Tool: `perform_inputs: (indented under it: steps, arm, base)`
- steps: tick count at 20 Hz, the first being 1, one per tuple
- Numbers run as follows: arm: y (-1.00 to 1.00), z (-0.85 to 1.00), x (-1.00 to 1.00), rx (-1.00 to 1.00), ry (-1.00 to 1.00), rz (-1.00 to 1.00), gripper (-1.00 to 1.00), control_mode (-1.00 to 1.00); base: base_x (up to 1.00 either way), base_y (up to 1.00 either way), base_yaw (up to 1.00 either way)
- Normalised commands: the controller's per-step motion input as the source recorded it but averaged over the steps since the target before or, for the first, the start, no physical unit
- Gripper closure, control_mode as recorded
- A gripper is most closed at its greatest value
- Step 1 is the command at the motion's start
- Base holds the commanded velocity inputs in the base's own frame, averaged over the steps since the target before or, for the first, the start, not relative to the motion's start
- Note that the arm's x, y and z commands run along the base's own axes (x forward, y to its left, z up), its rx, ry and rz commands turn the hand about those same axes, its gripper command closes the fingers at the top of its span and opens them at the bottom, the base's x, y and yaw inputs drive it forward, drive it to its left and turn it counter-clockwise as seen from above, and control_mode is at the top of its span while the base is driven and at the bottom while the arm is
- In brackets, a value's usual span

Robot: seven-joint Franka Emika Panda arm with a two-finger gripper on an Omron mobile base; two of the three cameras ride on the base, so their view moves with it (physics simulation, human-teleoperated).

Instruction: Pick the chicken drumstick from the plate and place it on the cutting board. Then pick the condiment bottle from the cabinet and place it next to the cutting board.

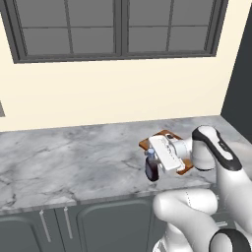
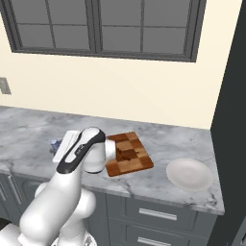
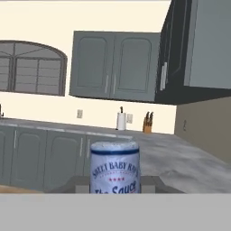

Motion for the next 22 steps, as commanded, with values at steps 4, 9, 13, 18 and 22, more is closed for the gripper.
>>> perform_inputs:
  steps: [4,9,13,18,22]
  arm:
    - [0.0,-0.14,0.0,0.06,0.0,-0.07,1.0,-1.0]
    - [0.01,-0.12,0.0,0.05,0.0,-0.08,1.0,-1.0]
    - [0.0,-0.15,0.0,0.02,0.0,-0.08,1.0,-1.0]
    - [0.0,-0.23,0.0,0.0,0.0,-0.08,1.0,-1.0]
    - [0.0,-0.31,0.0,0.0,0.0,-0.07,1.0,-1.0]
  base:
    - [0.0,0.0,0.0]
    - [0.0,0.0,0.0]
    - [0.0,0.0,0.0]
    - [0.0,0.0,0.0]
    - [0.0,0.0,0.0]
